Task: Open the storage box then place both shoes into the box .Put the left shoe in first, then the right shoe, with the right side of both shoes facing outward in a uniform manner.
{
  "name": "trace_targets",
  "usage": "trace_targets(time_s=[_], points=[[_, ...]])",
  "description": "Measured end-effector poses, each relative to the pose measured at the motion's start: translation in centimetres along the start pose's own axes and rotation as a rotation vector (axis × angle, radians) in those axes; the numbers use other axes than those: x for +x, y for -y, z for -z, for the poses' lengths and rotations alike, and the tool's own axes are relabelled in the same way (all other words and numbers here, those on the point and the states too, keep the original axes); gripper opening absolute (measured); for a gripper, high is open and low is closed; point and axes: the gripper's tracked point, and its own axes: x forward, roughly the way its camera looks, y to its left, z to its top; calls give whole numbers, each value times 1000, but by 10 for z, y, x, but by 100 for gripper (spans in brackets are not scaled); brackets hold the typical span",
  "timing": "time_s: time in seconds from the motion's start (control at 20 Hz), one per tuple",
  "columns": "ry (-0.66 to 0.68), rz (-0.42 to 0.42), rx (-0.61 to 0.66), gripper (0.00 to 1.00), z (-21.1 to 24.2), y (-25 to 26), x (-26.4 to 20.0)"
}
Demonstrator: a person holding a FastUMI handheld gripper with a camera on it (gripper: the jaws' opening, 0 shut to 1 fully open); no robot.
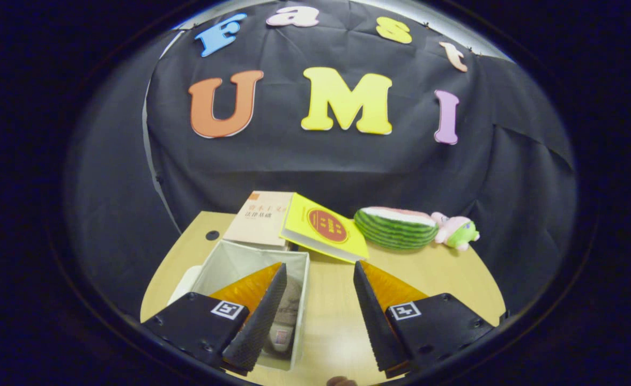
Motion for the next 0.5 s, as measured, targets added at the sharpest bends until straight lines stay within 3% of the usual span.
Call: trace_targets(time_s=[0.15, 0.3, 0.5], points=[[108, -16, 17, 83, -32, 13, -33], [205, -76, 50, 100, -56, 23, -74], [285, -27, 58, 100, -70, 59, -110]])
